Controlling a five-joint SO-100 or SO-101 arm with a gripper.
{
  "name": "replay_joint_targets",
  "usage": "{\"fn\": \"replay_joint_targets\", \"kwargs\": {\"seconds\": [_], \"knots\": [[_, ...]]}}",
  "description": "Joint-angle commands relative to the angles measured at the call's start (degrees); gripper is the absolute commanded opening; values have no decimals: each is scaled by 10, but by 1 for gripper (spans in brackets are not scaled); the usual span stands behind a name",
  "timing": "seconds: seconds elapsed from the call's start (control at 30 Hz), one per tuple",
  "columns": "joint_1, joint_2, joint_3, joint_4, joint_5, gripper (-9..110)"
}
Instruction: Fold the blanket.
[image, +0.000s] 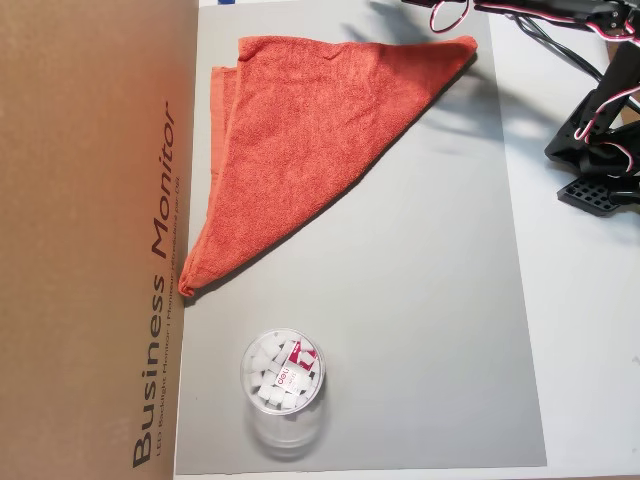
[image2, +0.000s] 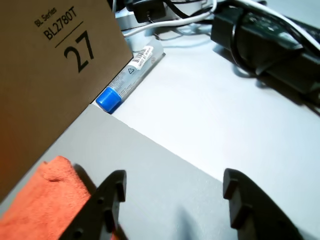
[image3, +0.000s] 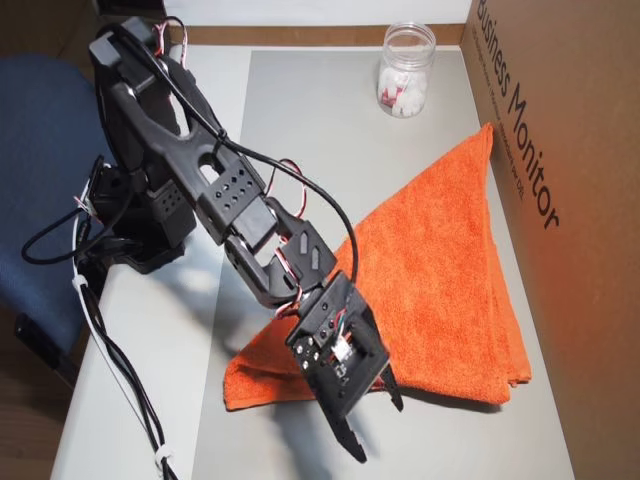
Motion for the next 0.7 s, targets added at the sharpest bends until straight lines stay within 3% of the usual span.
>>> {"fn": "replay_joint_targets", "kwargs": {"seconds": [0.0, 0.4, 0.67], "knots": [[4, 79, 27, -2, 43, 20], [30, 328, 265, 0, 124, 20], [76, 476, 328, 196, 129, 15]]}}
